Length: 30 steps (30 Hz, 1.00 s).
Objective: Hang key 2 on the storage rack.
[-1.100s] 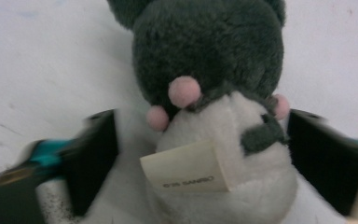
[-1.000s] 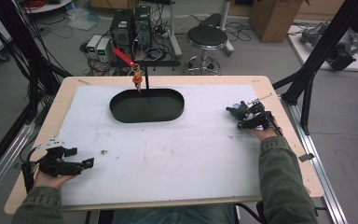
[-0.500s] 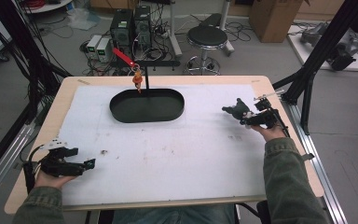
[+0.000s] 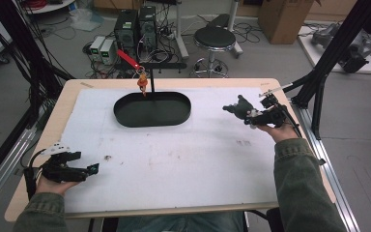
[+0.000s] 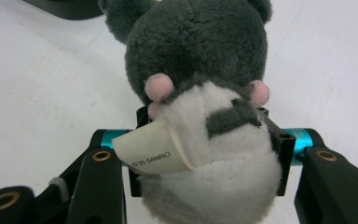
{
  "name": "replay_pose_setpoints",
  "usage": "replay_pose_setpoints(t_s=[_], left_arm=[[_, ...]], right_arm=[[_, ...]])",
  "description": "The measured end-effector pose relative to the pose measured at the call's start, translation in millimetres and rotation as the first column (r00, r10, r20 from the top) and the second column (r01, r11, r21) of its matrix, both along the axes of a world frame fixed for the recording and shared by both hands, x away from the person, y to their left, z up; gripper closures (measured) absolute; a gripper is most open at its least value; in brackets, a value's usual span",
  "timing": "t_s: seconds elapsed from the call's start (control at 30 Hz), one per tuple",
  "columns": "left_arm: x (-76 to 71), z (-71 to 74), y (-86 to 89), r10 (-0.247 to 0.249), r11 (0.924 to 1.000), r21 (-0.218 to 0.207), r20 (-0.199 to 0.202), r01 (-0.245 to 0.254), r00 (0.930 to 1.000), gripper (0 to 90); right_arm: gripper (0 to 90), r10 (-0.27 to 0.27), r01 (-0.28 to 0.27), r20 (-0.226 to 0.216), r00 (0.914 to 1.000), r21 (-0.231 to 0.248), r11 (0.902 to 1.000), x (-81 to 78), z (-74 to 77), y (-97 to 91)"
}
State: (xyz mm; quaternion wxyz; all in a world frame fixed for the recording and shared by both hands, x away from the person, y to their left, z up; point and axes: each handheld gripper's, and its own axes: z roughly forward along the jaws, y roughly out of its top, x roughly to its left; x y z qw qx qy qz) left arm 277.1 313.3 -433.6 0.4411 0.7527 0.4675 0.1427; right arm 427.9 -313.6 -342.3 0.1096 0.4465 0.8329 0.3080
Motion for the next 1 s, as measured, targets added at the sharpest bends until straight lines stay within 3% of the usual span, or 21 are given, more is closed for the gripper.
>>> replay_pose_setpoints(t_s=[0.27, 0.5, 1.0], left_arm=[[-0.3, 1.8, 1.1, -0.002, 1.0, -0.005, 0.014, 0.002, 0.9999, 3.1], [-0.1, 4.1, 1.6, 0.0, 0.9999, -0.013, 0.028, 0.001, 0.9996, 3.1], [0.9, 3.0, 1.8, -0.006, 0.9999, -0.016, 0.023, 0.007, 0.9997, 3.1]], right_arm=[[47.9, 0.072, -0.072, 0.034, 0.9968, -0.011, 0.9973, -3.0, 24.5, 28.5], [47.9, 0.088, -0.088, 0.045, 0.9951, -0.006, 0.9961, -1.6, 36.7, 40.9], [47.8, 0.146, -0.146, 0.042, 0.9884, 0.009, 0.9892, 5.6, 47.7, 82.5]])
